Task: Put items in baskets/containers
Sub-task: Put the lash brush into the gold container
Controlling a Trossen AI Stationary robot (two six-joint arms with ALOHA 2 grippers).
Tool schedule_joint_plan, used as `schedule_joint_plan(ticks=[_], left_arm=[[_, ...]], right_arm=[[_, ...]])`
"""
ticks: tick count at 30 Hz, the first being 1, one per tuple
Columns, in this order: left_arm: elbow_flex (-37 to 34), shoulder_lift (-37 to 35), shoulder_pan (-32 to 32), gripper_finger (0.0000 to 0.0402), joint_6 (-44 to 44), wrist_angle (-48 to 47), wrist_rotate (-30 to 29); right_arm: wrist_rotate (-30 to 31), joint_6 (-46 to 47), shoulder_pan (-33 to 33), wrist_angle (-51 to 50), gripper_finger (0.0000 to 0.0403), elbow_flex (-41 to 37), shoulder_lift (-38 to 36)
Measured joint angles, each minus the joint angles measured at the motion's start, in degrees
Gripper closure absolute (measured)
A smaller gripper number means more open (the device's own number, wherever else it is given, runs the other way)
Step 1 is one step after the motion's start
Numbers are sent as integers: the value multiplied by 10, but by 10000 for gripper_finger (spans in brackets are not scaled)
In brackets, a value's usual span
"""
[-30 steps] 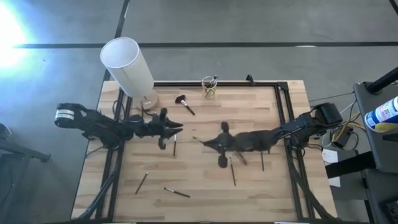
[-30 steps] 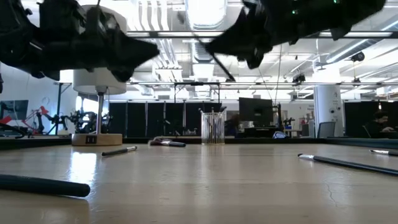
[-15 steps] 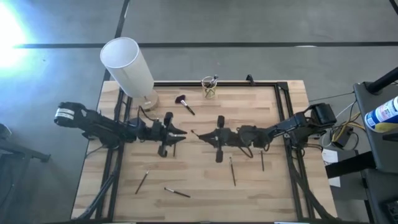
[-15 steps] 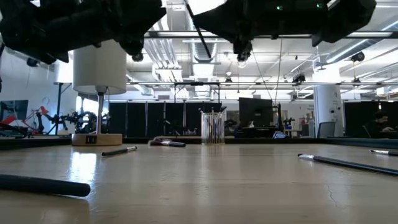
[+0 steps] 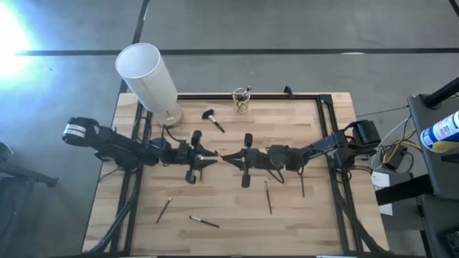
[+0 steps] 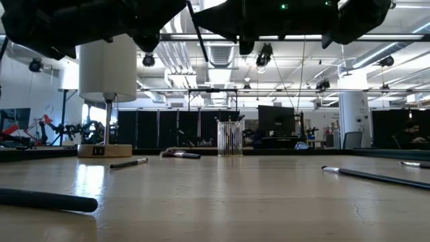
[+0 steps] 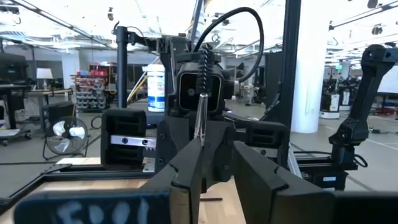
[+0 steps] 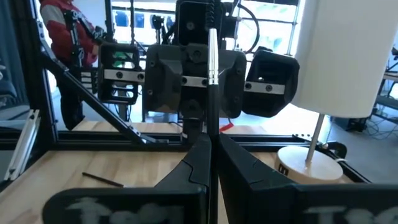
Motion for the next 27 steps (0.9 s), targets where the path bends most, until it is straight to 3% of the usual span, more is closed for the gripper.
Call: schedule_joint_plan(ticks=[20, 27], left_arm=[[1, 0, 0, 317, -2, -1, -19], [37, 32, 0, 317, 13, -15, -18]], right_arm=[[-2, -4, 0, 0, 390, 1, 0], [-13, -4, 0, 0, 390, 6, -1]])
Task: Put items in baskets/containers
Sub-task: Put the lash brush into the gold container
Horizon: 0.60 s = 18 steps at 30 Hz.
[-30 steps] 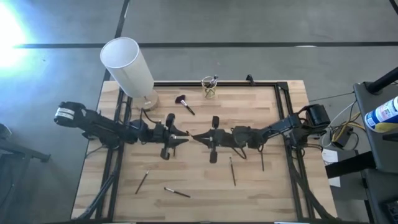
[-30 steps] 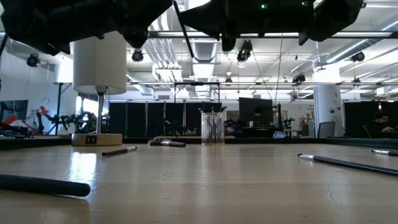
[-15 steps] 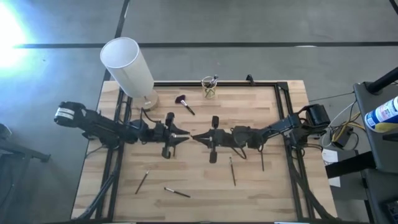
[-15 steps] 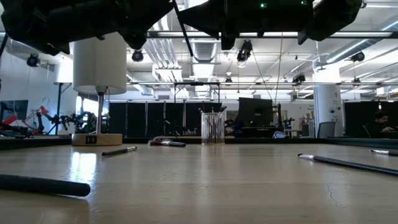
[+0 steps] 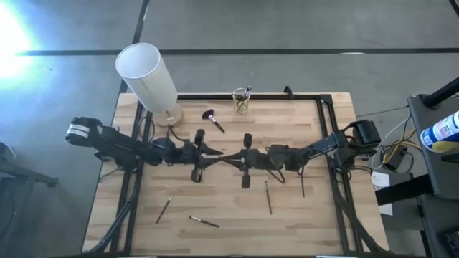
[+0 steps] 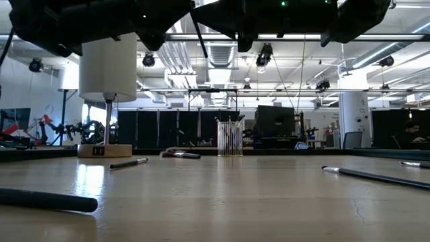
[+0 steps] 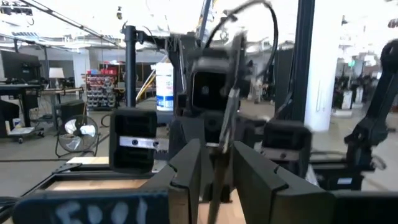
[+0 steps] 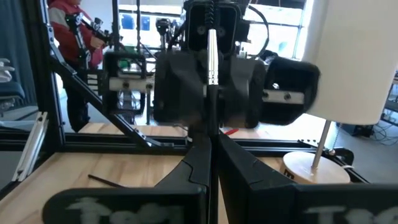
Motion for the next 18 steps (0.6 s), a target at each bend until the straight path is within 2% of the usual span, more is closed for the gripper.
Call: schedule_joint_plan(ticks=[4, 13, 18], left_arm=[[15, 32, 0, 325, 22, 4, 3], [13, 30, 0, 392, 18, 7, 3], [5, 29, 0, 394, 15, 5, -8]], right_arm=[[0, 0, 0, -1, 390, 1, 0], [-1, 0, 0, -3, 393, -3, -1], [5, 1, 0, -47, 392, -3, -3]])
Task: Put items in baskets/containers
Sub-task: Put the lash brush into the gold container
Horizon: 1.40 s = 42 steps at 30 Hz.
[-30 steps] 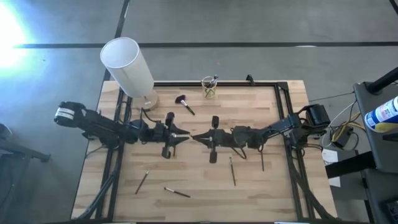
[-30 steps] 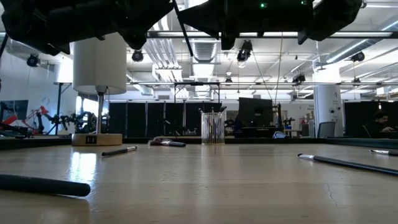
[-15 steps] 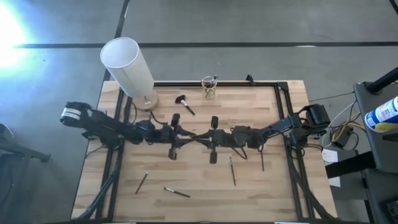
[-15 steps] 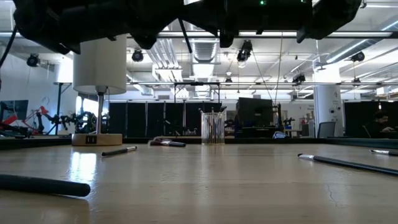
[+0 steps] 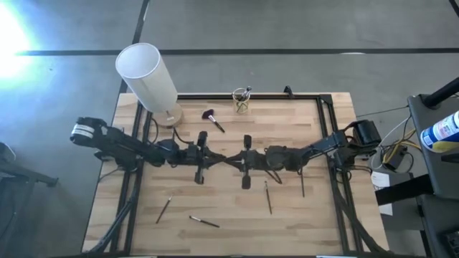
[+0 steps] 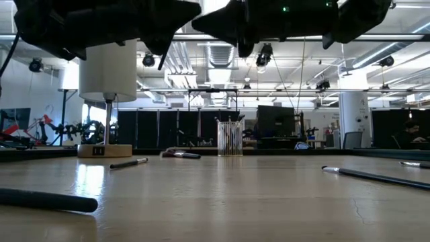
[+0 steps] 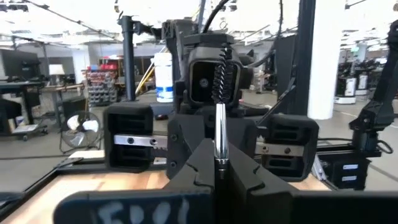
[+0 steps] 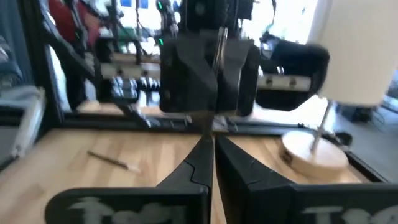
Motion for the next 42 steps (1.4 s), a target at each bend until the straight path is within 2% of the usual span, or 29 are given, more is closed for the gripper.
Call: schedule_joint_plan(ticks=[6, 18, 22, 29, 33, 38, 42], left_arm=[[-1, -1, 0, 395, 6, -31, -39], [-8, -3, 0, 395, 16, -30, -48], [-8, -3, 0, 395, 16, -31, -51], [-8, -3, 0, 395, 15, -31, -51], [-8, -3, 0, 395, 15, -31, -50], [-8, -2, 0, 395, 14, -31, -49], [-7, -2, 1, 395, 14, -31, -49]], right_arm=[[71, -1, 0, -47, 390, 0, -7], [73, -8, 15, -60, 387, -1, -46], [73, -11, 16, -60, 359, 2, -51], [73, -12, 16, -61, 274, 21, -50], [72, -12, 14, -58, 238, 47, -45], [69, 10, 1, -100, 226, 78, -43], [39, 18, -10, -119, 241, 90, -43]])
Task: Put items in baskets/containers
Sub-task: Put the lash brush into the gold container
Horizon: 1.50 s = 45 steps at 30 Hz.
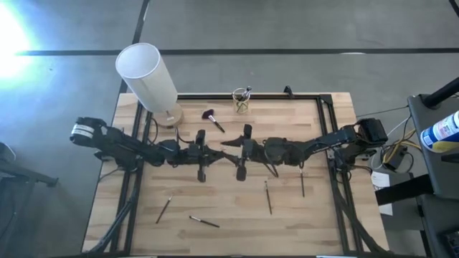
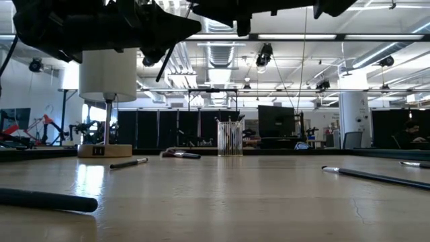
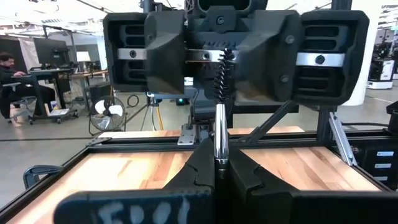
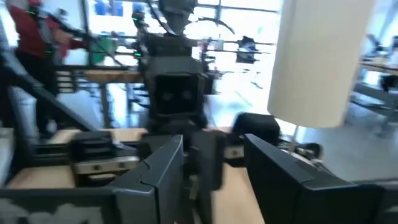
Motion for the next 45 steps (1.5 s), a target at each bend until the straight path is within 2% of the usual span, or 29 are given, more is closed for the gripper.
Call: schedule_joint_plan(ticks=[2, 11, 13, 19, 26, 31, 35, 45], left_arm=[[0, 0, 0, 394, 0, 0, 0], [1, 0, 1, 392, -2, 0, -2], [1, 0, 1, 388, -12, 0, -3], [-1, -8, 1, 349, -41, -8, -40], [-3, -52, 2, 310, -29, -94, -66], [-28, -87, 16, 303, -19, -107, -83], [-59, -111, 38, 303, -21, -105, -69], [-99, -143, 84, 303, -33, -102, -75]], right_arm=[[-26, 9, -2, 1, 257, 2, 0], [-28, 3, -6, 2, 376, -5, 0], [-28, -4, -5, 2, 389, -5, 0], [-28, -5, -19, -2, 394, -5, -2], [-29, 8, -72, -55, 394, -6, -36], [-37, 13, -128, -111, 394, -3, -69], [-22, 11, -180, -145, 394, 13, -84], [-30, -4, -297, -198, 395, 75, -61]])
